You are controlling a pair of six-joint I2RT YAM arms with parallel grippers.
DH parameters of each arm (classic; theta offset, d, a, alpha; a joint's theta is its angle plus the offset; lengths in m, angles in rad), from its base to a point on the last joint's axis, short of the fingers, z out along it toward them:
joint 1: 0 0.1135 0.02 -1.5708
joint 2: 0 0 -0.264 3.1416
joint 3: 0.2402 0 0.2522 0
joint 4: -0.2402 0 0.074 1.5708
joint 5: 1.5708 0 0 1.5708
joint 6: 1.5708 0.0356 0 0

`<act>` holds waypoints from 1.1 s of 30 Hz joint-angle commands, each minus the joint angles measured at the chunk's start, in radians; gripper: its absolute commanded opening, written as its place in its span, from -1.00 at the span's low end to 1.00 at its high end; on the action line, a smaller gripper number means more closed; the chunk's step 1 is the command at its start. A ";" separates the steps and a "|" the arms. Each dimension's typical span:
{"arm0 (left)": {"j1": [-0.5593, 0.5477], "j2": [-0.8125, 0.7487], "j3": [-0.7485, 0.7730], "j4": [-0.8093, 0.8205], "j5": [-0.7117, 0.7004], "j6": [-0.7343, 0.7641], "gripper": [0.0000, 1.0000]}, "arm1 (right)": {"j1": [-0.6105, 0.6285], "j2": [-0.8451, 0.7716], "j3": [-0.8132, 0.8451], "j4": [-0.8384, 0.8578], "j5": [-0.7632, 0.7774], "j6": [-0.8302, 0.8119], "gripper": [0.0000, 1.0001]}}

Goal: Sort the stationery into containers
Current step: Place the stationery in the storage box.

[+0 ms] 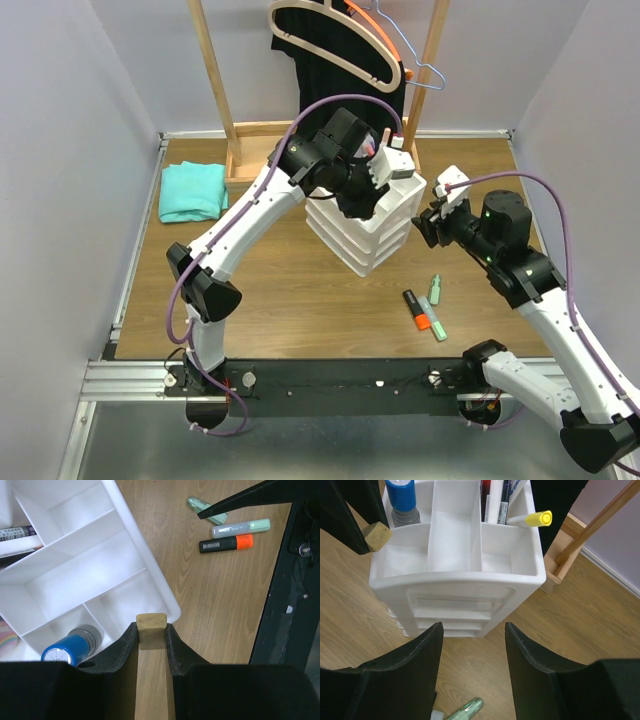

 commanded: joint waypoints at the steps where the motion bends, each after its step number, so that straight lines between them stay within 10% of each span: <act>1: -0.006 0.024 0.038 0.015 -0.024 -0.007 -1.00 | -0.008 -0.012 -0.026 0.027 0.019 0.020 0.21; 25: -0.004 0.090 0.055 0.027 -0.056 -0.019 -1.00 | -0.028 -0.016 -0.054 0.011 0.149 0.043 0.25; 33: -0.006 0.106 0.064 0.035 -0.080 -0.047 -0.55 | -0.037 -0.019 -0.080 0.011 0.214 0.071 0.29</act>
